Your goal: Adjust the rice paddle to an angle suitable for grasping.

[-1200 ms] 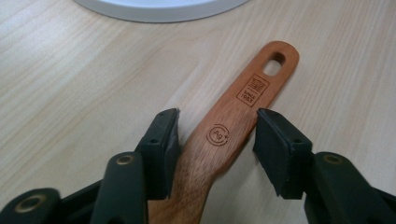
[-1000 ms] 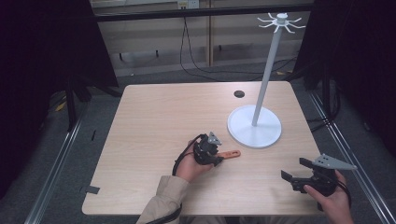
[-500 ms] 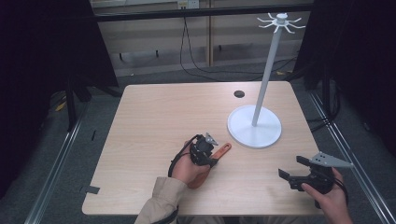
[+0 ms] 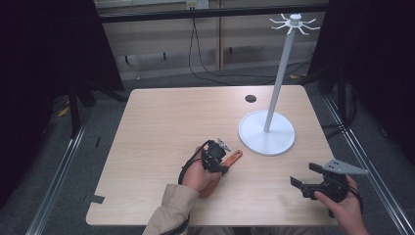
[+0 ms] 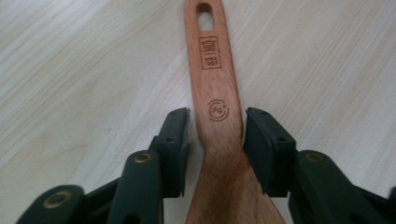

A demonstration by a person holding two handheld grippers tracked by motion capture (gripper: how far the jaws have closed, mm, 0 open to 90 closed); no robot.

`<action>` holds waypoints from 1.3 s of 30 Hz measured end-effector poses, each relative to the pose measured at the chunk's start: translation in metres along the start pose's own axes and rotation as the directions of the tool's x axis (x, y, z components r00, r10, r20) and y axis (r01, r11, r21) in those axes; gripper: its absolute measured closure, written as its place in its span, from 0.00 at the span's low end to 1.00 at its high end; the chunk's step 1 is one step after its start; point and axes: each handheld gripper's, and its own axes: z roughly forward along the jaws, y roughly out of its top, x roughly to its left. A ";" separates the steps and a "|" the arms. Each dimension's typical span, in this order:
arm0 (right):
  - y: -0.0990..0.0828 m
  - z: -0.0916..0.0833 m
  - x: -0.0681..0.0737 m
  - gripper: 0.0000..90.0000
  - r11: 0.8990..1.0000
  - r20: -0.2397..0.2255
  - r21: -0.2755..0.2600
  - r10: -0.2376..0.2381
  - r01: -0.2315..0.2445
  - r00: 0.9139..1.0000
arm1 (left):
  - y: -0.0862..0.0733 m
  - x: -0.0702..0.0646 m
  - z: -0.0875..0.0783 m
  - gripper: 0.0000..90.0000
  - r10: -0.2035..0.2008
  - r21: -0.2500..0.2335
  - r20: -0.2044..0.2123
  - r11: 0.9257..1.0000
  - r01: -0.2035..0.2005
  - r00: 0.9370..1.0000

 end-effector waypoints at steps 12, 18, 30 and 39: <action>-0.001 0.002 -0.002 0.06 1.000 -0.002 0.007 0.008 -0.008 1.000 | 0.019 0.001 0.014 0.53 -0.047 -0.012 -0.022 0.999 0.047 0.999; -0.002 0.003 -0.002 0.06 1.000 -0.005 0.011 0.006 -0.006 1.000 | 0.034 -0.001 0.020 0.58 -0.032 0.010 -0.015 0.999 0.032 0.999; 0.000 0.004 -0.001 0.06 1.000 -0.004 0.007 0.000 0.000 1.000 | 0.029 -0.007 0.011 0.74 -0.108 -0.052 -0.005 0.993 0.107 0.994; 0.006 0.015 0.009 0.06 1.000 -0.039 -0.016 0.000 -0.001 0.999 | 0.013 -0.010 -0.048 0.74 -0.152 -0.352 0.089 0.920 0.173 0.984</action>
